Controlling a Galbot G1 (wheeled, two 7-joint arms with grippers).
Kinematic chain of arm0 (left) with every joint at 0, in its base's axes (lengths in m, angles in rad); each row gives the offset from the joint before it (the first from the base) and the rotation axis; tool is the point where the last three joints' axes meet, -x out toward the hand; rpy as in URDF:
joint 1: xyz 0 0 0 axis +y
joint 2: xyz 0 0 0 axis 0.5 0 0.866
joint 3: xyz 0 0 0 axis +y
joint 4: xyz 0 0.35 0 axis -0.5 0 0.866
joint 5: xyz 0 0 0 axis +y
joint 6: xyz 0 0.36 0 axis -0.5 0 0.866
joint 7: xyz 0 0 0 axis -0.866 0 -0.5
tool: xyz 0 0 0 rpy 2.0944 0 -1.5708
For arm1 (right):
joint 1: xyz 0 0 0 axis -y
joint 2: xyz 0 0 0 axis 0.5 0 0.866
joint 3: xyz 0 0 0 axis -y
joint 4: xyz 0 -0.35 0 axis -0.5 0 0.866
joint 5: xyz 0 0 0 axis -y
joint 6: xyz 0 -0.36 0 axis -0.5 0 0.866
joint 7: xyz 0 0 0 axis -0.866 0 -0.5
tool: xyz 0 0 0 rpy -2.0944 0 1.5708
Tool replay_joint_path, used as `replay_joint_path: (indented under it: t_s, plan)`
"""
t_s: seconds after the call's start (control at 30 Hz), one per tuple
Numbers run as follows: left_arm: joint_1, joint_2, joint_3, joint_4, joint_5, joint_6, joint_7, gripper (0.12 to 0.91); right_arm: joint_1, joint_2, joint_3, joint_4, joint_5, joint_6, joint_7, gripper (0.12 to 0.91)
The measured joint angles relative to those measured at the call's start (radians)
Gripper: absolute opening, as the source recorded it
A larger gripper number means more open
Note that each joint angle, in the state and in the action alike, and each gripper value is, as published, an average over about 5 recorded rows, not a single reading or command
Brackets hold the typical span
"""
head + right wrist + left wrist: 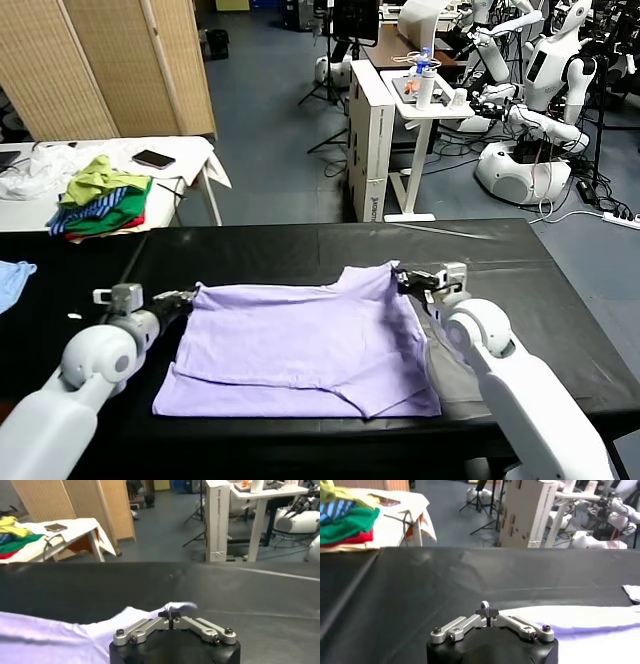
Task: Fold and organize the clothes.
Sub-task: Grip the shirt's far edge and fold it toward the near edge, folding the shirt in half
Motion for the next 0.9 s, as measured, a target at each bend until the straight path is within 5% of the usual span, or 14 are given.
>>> replay_joint_path:
  t_s: [0.37,0.9]
  plan:
    - [0.184,-0.006,-0.152,-0.11,0.037,-0.006,0.017,0.144,-0.17,-0.065,0.078,0.149,0.002,-0.025,0.004,0.145]
    - [0.356,-0.045,-0.245,-0.223,0.083,0.076,-0.033,0.144,-0.384,-0.114,0.113,0.274,-0.054,-0.072,0.007,0.144]
